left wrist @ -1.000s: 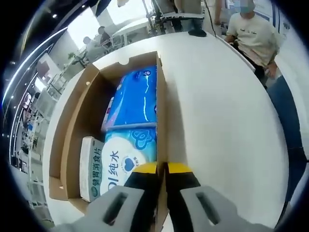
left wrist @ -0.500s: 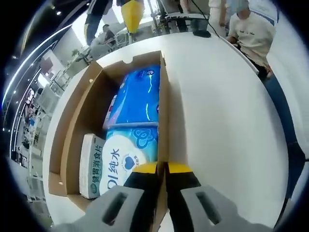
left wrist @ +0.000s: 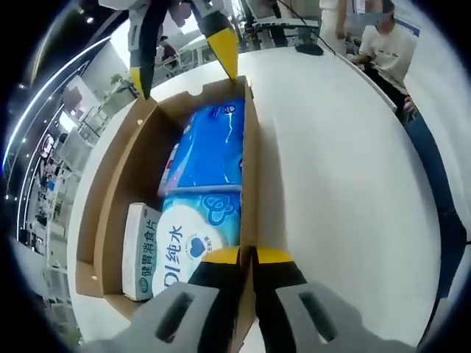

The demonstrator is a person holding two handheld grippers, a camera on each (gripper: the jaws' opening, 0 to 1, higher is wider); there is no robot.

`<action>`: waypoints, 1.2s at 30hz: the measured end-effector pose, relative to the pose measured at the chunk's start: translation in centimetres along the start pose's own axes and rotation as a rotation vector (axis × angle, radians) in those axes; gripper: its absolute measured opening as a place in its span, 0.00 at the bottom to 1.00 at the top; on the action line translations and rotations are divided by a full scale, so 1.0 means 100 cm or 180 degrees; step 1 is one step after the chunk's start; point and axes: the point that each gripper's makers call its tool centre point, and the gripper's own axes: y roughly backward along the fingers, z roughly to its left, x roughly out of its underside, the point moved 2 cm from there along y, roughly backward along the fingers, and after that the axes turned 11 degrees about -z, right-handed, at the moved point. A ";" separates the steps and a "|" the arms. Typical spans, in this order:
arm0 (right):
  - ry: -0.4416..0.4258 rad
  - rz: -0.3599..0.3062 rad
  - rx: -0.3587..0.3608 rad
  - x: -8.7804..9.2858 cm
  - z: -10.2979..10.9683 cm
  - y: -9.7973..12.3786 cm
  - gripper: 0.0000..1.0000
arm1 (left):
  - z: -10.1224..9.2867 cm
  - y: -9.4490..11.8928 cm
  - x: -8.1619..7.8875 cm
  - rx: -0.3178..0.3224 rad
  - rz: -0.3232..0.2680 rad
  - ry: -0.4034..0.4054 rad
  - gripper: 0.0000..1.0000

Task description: Operate the shoe box by opening the lid, removing the specified soft item, and placing it in the target area until the item is outside and the box remains undamaged.

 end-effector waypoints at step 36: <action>0.0153 0.0425 -0.0425 0.024 0.011 -0.058 0.59 | 0.000 -0.002 -0.001 0.0090 0.0003 0.0014 0.04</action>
